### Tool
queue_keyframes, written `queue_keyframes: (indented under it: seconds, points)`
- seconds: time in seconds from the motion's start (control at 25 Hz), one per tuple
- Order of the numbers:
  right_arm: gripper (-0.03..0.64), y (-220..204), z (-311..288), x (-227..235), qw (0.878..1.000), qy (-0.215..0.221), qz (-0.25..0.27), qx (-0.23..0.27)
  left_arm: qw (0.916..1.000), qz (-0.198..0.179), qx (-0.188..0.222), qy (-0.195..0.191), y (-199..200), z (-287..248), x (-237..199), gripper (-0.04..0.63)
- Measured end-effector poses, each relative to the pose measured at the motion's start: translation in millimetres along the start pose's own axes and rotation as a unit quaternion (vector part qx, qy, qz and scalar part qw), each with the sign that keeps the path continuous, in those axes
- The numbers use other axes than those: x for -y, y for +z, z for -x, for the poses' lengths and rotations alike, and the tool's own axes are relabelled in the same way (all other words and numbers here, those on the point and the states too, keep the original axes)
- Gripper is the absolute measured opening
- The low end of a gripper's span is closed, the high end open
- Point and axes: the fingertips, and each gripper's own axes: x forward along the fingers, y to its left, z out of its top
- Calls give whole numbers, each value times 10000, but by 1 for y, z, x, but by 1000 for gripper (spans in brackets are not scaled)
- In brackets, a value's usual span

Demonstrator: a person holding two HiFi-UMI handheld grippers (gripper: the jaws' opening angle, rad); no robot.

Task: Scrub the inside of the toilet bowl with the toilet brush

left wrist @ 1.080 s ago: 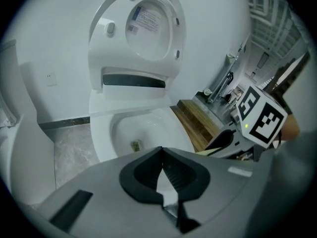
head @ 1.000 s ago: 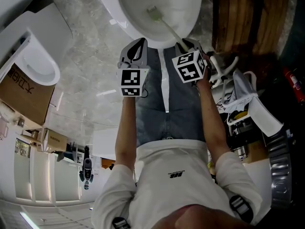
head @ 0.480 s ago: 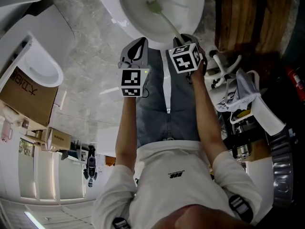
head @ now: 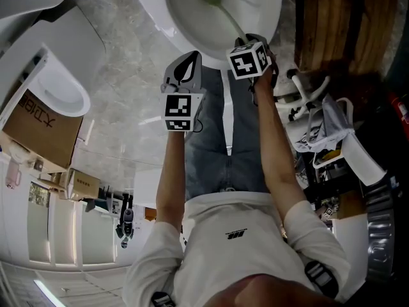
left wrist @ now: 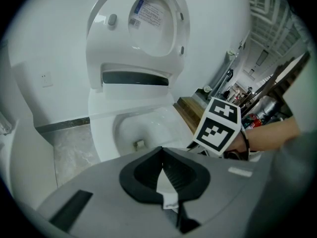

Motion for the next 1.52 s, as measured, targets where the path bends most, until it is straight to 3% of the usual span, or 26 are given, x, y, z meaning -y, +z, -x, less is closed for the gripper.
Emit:
queue_keyframes:
  seconds: [0.44, 1.04, 1.52]
  points:
    - [89, 17, -5, 7, 9999, -71, 27, 106, 10000, -36, 44, 40, 3, 4, 1, 10]
    - [89, -41, 30, 0, 9993, -8, 358, 52, 9994, -75, 287, 203, 11, 22, 29, 9]
    - [89, -50, 129, 0, 9936, 7, 552, 984, 9973, -160, 636, 326, 42, 68, 68, 10]
